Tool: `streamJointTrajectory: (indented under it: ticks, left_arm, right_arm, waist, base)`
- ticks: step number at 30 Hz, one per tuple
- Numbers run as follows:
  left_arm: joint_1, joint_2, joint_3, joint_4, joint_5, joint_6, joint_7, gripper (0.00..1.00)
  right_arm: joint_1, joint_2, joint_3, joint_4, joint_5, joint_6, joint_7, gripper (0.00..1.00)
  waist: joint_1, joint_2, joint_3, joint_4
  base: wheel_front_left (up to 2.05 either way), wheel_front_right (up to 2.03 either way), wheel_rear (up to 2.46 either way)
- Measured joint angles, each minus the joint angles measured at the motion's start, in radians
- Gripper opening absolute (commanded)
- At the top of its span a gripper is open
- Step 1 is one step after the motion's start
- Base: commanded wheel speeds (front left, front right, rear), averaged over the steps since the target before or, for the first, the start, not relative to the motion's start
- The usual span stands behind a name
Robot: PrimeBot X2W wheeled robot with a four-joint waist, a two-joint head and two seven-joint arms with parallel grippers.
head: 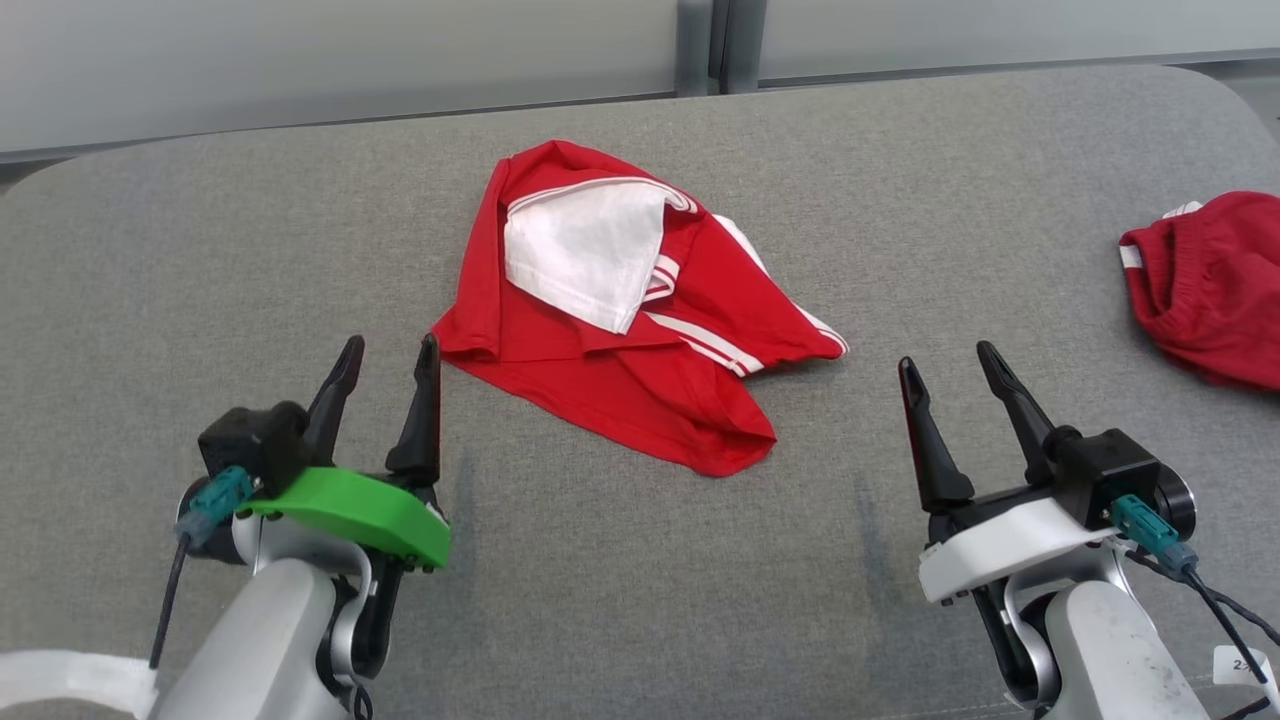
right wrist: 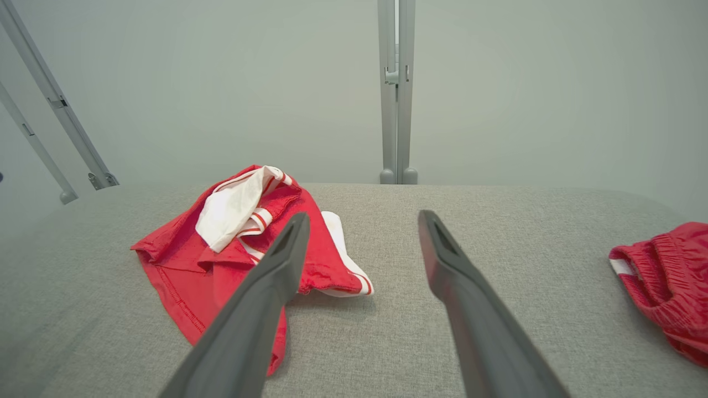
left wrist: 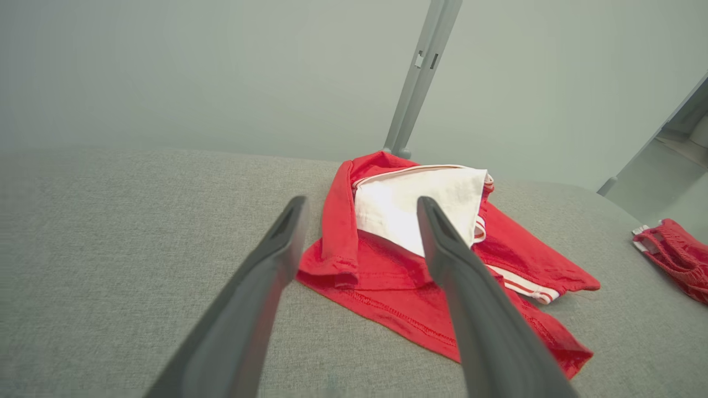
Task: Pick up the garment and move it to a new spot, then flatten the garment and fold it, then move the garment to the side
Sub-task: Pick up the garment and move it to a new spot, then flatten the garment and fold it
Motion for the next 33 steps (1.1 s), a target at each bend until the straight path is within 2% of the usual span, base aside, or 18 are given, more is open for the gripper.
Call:
streamJointTrajectory:
  ticks: [11,18,25,33]
  left_arm:
    - [0.193,-0.042,0.106,-0.164,0.105,0.046,0.0,1.0]
    - [0.242,-0.093,0.145,-0.198,0.141,0.039,-0.001,1.0]
    - [0.246,-0.121,0.154,-0.194,0.171,0.014,-0.001,1.0]
    - [0.224,-0.16,0.159,-0.174,0.2,-0.017,-0.001,1.0]
  right_arm:
    - [-0.001,0.0,0.001,0.03,-0.024,0.0,0.008,1.0]
    - [-0.025,-0.005,-0.001,0.1,-0.065,0.0,0.029,1.0]
    - [-0.153,-0.101,0.056,0.276,-0.114,0.0,0.044,1.0]
    - [-0.32,-0.207,0.192,0.531,-0.195,0.0,0.041,1.0]
  waist:
    - [0.0,0.0,-0.008,0.022]
    - [0.0,0.0,-0.002,0.052]
    - [0.0001,0.0,0.028,0.095]
    - [0.0001,0.0001,0.073,0.17]
  base:
    - [0.0,0.0,0.0]
    - [0.0,0.0,0.0]
    - [0.0,0.0,0.0]
    - [0.0,0.0,0.0]
